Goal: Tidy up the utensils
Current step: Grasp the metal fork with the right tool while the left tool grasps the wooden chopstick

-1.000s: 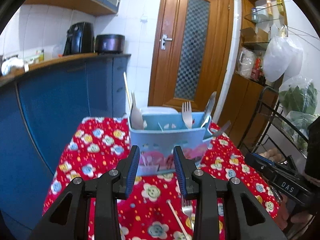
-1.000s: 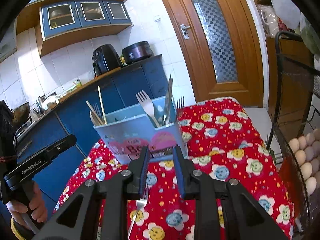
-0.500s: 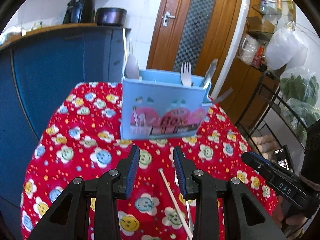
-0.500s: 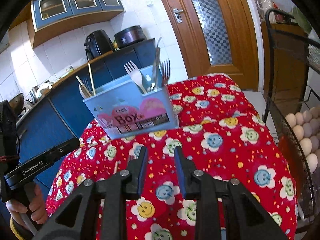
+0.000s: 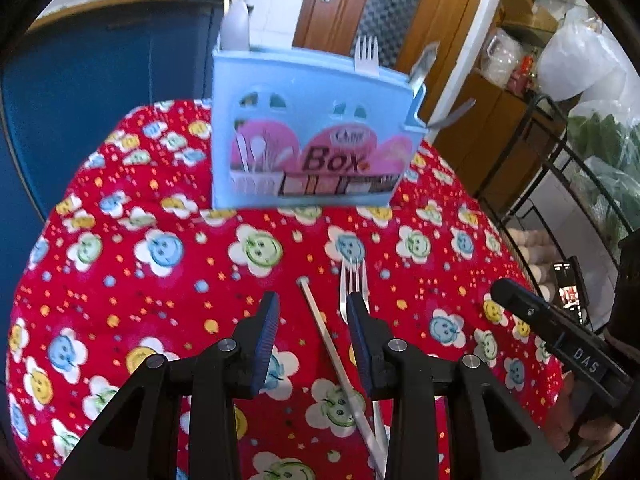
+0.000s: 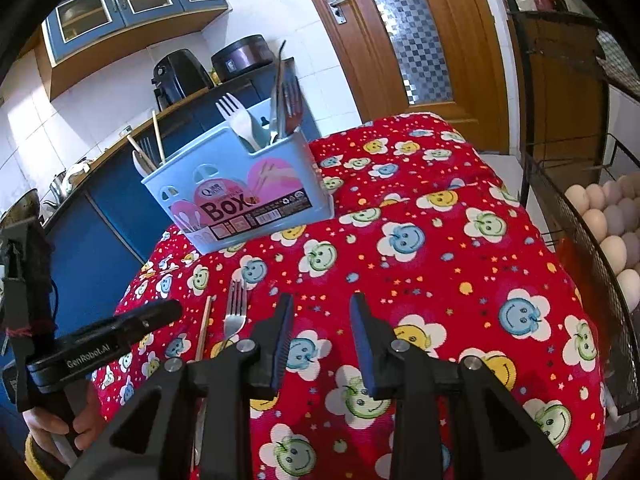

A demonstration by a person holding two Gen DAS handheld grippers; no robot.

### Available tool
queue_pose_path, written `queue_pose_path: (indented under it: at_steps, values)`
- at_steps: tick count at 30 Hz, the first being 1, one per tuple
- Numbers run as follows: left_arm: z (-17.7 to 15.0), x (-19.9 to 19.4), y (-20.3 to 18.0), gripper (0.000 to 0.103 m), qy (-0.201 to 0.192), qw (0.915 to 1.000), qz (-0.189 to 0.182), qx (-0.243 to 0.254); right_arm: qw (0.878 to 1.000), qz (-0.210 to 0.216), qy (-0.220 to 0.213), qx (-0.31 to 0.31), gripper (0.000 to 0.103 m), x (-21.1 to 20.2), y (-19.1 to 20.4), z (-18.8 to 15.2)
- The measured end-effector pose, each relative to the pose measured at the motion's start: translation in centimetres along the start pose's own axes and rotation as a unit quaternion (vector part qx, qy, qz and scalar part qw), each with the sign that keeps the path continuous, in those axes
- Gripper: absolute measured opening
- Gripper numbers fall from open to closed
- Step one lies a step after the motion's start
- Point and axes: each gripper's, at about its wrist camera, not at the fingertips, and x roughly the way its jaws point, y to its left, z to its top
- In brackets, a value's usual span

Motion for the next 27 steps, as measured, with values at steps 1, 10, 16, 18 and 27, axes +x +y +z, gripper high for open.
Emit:
queue_pose_path:
  at_steps: [1, 10, 16, 18, 27]
  values:
    - [-0.1, 0.3, 0.0, 0.036, 0.006, 1.0, -0.001, -0.001, 1.0, 0.0, 0.0, 0.001, 0.032, 0.0, -0.1, 0.0]
    - [-0.7, 2.8, -0.2, 0.035, 0.054, 0.9985, -0.004, -0.013, 1.0, 0.003, 0.005, 0.012, 0.032, 0.3, -1.0, -0.3]
    - [-0.7, 3.7, -0.5, 0.023, 0.068, 0.9976, 0.005, -0.007, 1.0, 0.004, 0.007, 0.016, 0.032, 0.4, -1.3, -0.4]
    - [-0.6, 3.8, -0.5, 0.014, 0.072, 0.9974, 0.008, -0.007, 1.0, 0.005, 0.008, 0.017, 0.032, 0.5, -1.3, -0.5]
    - [-0.4, 3.2, 0.7, 0.004, 0.063, 0.9975, -0.012, -0.03, 1.0, 0.008, 0.017, 0.007, 0.032, 1.1, -0.4, -0.4]
